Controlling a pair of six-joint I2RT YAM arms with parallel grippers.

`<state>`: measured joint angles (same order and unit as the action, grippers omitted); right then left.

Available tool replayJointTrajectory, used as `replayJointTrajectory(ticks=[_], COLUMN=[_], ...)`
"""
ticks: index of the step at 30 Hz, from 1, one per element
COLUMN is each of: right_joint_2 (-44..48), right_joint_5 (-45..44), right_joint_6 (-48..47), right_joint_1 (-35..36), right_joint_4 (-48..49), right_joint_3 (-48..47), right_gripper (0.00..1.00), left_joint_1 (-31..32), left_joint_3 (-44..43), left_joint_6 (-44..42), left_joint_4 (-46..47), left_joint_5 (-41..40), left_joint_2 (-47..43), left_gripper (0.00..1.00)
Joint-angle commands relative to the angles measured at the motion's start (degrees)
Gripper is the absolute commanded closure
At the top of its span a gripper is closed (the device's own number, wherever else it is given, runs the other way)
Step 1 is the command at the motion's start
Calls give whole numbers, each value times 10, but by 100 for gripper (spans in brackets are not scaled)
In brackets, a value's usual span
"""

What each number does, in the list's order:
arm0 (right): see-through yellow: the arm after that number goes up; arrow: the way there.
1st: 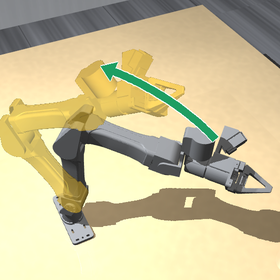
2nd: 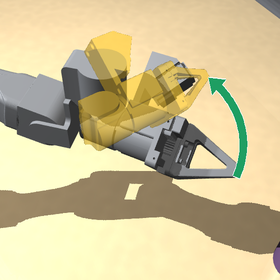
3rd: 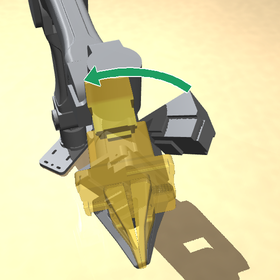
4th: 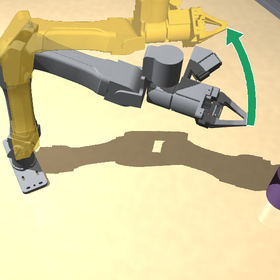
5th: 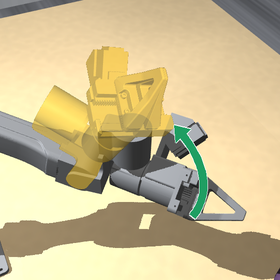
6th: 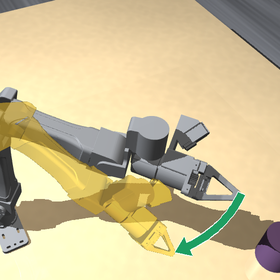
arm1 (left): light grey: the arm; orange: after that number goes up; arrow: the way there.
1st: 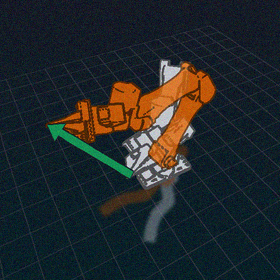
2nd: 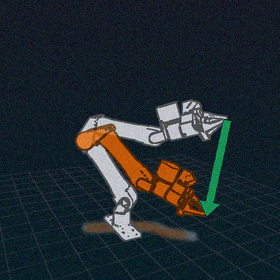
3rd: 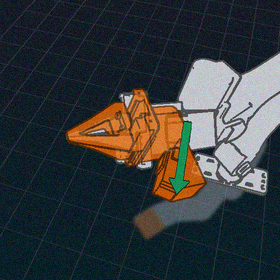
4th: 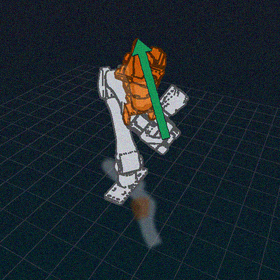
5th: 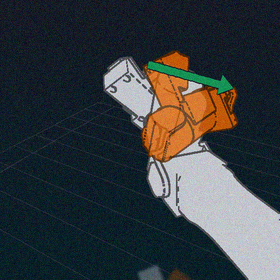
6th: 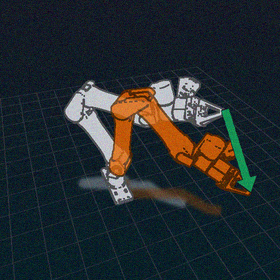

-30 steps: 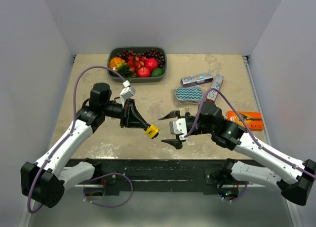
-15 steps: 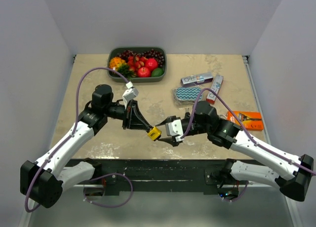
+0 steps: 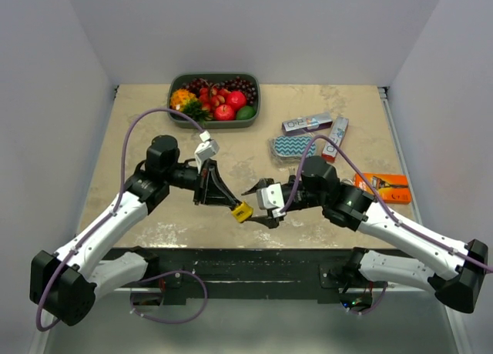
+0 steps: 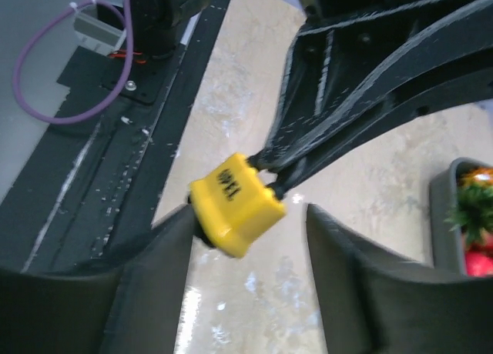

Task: Lock with the key
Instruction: Adjust the lock, then place the lock at the center of the board.

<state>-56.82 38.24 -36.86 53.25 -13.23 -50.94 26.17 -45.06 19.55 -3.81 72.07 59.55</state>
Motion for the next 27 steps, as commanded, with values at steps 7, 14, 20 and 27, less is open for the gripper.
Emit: replayJointTrajectory(ticks=[7, 14, 20, 27], right_joint_2=[34, 4, -33, -58], right_joint_5=[-98, -99, -70, -69], right_joint_6=[138, 425, 505, 528], right_joint_1=[-1, -18, -29, -29], right_joint_4=[-35, 69, 134, 197], right_joint_3=[-39, -8, 7, 15], right_gripper=[14, 14, 16, 33], left_joint_1=[-51, -51, -50, -50], left_joint_3=[-128, -145, -123, -90], left_joint_6=[-364, -327, -268, -176], left_joint_4=[-327, -274, -203, -110], left_joint_5=[-5, -4, 7, 4], left_joint_2=[40, 47, 28, 2], left_gripper=[100, 100, 100, 100])
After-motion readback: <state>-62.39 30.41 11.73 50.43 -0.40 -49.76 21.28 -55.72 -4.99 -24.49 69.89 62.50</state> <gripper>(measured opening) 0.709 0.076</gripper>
